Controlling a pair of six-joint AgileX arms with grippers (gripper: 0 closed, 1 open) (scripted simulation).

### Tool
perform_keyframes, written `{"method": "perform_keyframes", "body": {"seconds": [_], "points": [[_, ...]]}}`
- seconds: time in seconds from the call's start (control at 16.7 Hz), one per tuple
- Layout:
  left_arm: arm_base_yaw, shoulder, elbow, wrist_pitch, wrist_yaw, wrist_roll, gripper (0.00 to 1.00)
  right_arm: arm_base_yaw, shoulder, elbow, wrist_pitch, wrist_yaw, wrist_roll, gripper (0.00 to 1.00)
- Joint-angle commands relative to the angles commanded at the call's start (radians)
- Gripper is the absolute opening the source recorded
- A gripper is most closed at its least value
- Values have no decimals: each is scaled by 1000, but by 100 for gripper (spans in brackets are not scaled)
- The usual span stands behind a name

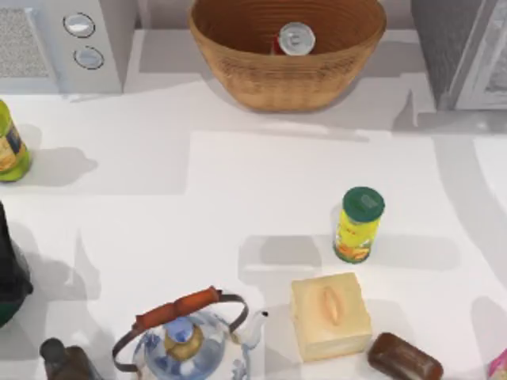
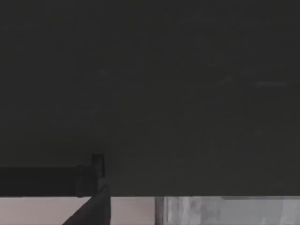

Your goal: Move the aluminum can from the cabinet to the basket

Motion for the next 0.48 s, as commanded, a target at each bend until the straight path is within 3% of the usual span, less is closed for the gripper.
{"method": "perform_keyframes", "body": {"seconds": [0.48], "points": [[0,0,0,0,0,0,100,-137,-562,-784,160,-157,-2,100]]}}
